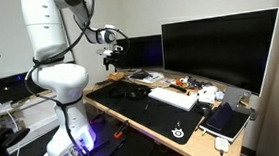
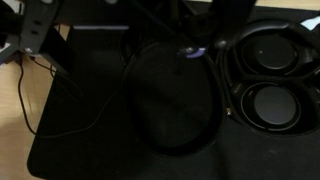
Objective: Close the black bag on the table
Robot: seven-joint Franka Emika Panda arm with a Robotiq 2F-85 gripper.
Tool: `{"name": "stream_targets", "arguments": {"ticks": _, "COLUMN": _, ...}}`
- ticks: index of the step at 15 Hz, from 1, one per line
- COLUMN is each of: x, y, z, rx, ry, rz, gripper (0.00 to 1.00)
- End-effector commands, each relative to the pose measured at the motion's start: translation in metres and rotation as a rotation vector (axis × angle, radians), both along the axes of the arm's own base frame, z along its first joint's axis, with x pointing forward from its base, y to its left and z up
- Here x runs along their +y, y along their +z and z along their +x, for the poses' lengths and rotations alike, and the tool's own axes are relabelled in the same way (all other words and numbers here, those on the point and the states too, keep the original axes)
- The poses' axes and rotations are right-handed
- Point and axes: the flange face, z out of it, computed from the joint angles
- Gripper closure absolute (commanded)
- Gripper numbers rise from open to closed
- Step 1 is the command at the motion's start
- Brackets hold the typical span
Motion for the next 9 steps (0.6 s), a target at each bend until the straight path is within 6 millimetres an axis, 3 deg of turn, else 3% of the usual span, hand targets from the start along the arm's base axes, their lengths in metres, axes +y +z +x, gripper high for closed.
{"name": "stream_targets", "arguments": {"ticks": 1, "x": 0.0, "y": 0.001, "z": 0.0, "rx": 0.0, "ry": 0.0, "rz": 0.0, "gripper": 0.0}}
{"name": "stream_targets", "arguments": {"ticks": 9, "x": 0.039, "y": -0.048, "z": 0.009, "rx": 0.109, "ry": 0.056, "rz": -0.026, "gripper": 0.0}}
